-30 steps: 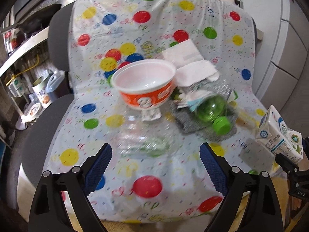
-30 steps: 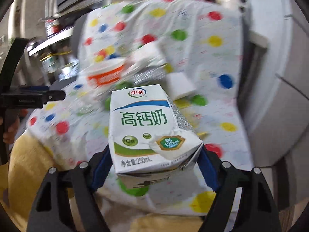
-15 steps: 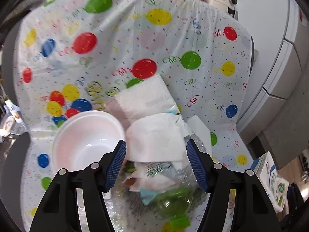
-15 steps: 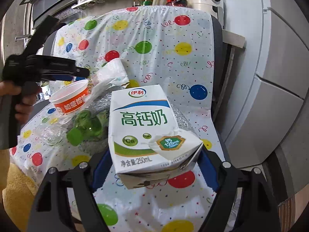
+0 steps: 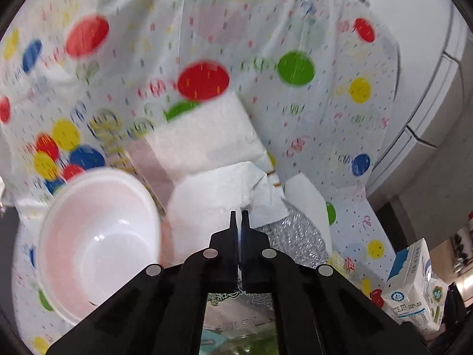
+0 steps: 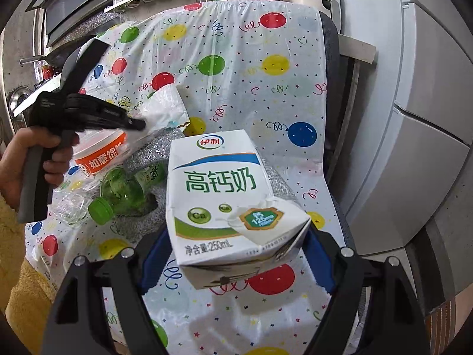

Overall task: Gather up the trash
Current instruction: 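Lift the milk carton with the right gripper while the left gripper grasps the white paper, then carry both items to the floor bin and open both grippers over it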

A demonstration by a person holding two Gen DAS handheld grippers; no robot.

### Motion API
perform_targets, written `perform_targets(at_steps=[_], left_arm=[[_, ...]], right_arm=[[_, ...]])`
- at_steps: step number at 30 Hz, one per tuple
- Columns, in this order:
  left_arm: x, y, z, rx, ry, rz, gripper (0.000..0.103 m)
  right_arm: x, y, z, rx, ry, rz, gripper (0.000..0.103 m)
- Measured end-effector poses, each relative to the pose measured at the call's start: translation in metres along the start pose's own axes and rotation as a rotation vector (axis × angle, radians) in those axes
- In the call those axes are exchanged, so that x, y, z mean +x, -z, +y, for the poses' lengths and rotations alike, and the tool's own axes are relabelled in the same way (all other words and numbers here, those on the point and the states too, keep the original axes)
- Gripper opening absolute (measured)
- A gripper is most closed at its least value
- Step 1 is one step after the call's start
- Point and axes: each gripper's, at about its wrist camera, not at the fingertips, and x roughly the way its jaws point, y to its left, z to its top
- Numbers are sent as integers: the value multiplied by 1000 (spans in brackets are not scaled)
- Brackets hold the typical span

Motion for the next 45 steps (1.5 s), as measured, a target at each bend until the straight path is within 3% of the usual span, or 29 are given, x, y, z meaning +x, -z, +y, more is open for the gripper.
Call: perform_targets(at_steps=[9, 14, 18, 21, 27, 33, 38, 45], left_arm=[[-112, -13, 1, 11, -18, -228, 1], [-161, -8, -12, 48, -116, -367, 1], [-188, -15, -16, 57, -93, -420, 1], [-215, -10, -29, 83, -22, -459, 1], [-231, 17, -84, 171, 145, -439, 1], [-193, 65, -154, 241, 327, -315, 1], [-152, 89, -226, 298, 507, -190, 1], [-133, 117, -324, 357, 688, -153, 1]], right_arm=[[-28, -14, 3, 7, 20, -56, 79], [-49, -21, -1, 5, 54, -81, 79], [-65, -19, -5, 4, 78, -91, 79], [-76, -14, -9, 11, 92, -98, 79], [-94, 1, -32, 52, 140, -93, 79], [-112, 34, -69, 105, 220, -59, 79], [-139, 73, -121, 176, 342, -24, 79], [-184, 127, -189, 299, 504, -5, 79]])
